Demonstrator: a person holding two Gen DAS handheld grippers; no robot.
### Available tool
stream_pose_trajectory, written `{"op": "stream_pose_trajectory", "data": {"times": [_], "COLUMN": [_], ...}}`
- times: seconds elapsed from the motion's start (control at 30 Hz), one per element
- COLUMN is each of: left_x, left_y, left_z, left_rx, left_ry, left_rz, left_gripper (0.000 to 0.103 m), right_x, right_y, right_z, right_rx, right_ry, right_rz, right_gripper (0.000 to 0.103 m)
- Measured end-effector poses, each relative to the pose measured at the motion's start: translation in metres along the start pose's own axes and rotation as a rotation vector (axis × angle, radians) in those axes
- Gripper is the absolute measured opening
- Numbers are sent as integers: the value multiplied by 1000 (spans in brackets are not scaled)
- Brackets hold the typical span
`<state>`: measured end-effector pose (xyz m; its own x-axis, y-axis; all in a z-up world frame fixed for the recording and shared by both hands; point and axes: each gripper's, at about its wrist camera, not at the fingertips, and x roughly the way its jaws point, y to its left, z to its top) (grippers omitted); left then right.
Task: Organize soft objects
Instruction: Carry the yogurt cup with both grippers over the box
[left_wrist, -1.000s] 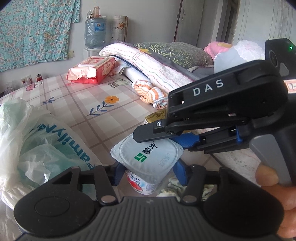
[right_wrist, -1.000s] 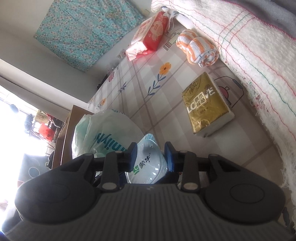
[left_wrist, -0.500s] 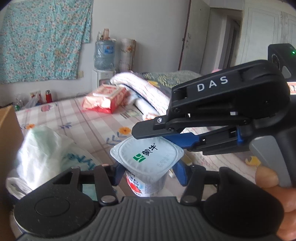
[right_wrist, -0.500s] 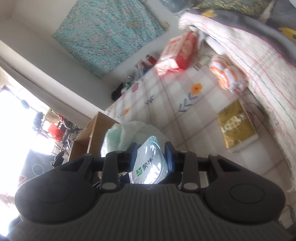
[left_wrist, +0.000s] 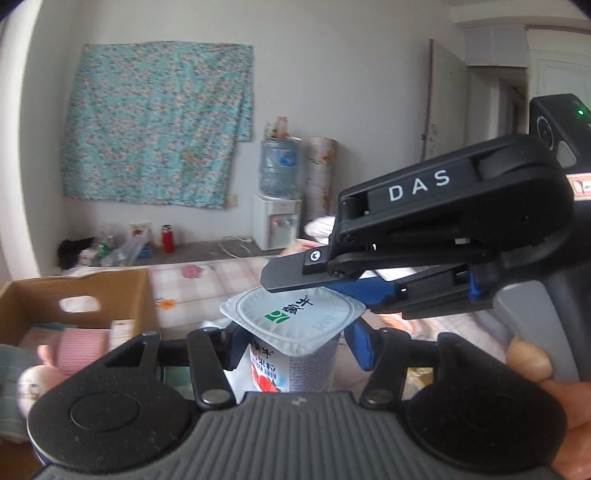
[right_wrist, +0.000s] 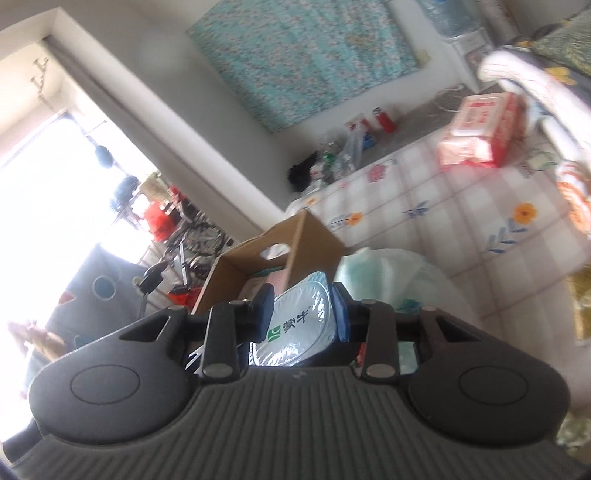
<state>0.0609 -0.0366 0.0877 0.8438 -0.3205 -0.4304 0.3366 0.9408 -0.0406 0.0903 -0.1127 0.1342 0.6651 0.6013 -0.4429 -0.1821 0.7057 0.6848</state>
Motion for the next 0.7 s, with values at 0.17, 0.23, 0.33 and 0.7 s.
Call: {"op": "stream_pose_trajectory", "data": {"times": [0.17,0.23,0.33,0.7], "left_x": [-18,-24,-30,-13], "left_y": [37,53,79,161], "left_z": [9,11,9,-29], "left_rx": [-20,-43,-82,-290], "left_ry": [18,44,99,398], "left_rz": [122,159,198,102], "left_gripper": [56,56,56,56], "right_x": [44,66,101,202], "right_y": [48,66,89,118], "right_z": [2,0,-6,-51], "right_rx": [-47,-56,-70,-149], "right_ry": [124,192,309,731], "right_rz": [85,117,146,28], "right_gripper": [34,34,34,43]}}
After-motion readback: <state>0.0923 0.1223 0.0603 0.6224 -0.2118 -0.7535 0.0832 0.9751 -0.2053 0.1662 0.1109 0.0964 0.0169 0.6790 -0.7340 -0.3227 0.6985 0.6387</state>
